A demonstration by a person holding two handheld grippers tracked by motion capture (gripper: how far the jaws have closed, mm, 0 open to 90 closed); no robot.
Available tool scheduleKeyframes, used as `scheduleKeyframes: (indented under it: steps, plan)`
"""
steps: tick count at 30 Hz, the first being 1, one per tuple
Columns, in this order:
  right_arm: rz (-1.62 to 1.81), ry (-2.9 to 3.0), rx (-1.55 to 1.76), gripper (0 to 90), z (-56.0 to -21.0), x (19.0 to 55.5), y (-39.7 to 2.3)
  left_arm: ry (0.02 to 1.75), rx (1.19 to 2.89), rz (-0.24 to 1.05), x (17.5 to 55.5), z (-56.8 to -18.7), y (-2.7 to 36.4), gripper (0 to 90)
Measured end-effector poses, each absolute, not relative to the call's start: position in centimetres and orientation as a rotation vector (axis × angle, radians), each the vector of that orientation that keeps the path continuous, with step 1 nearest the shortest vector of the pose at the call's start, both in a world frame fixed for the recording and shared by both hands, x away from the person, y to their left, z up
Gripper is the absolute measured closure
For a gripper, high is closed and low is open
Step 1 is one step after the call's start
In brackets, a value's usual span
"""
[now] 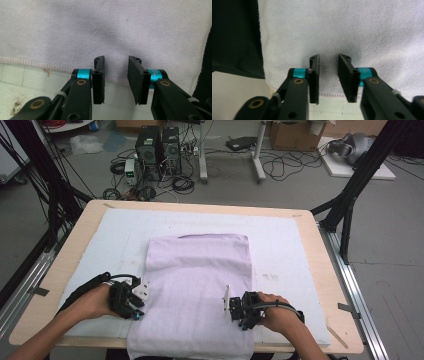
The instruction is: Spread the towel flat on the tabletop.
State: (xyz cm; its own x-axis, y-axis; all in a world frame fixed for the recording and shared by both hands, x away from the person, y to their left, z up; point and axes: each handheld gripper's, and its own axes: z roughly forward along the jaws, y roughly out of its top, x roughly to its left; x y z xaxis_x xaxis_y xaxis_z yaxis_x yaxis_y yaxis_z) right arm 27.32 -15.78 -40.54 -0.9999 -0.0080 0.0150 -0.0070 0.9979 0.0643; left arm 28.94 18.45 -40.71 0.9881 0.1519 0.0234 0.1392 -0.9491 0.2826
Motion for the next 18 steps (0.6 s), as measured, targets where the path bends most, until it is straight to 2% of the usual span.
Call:
scheduleKeyframes:
  steps: [2, 4, 7, 12, 18]
  plan:
    - [-0.093, -3.132, 0.0, 85.2, -40.6, 27.5, -15.7, 0.233, 2.855, 0.078, 28.8, -40.7, 18.3, 71.4]
    - [-0.075, -3.142, 0.04, 86.8, -40.6, 27.4, -15.5, 0.215, 2.869, 0.12, 28.6, -40.6, 18.1, 79.2]
    - [-0.075, -3.152, 0.06, 87.9, -40.5, 27.2, -15.5, 0.199, 2.873, 0.142, 28.2, -40.5, 17.9, 85.2]
    - [-0.174, -3.116, 0.019, 88.0, -39.5, 26.9, -16.8, 0.196, 2.817, 0.14, 27.2, -39.4, 18.6, 86.5]
    - [-0.408, -3.032, 0.015, 88.0, -36.7, 24.9, -19.2, 0.148, 2.71, 0.111, 24.4, -36.7, 20.4, 86.7]
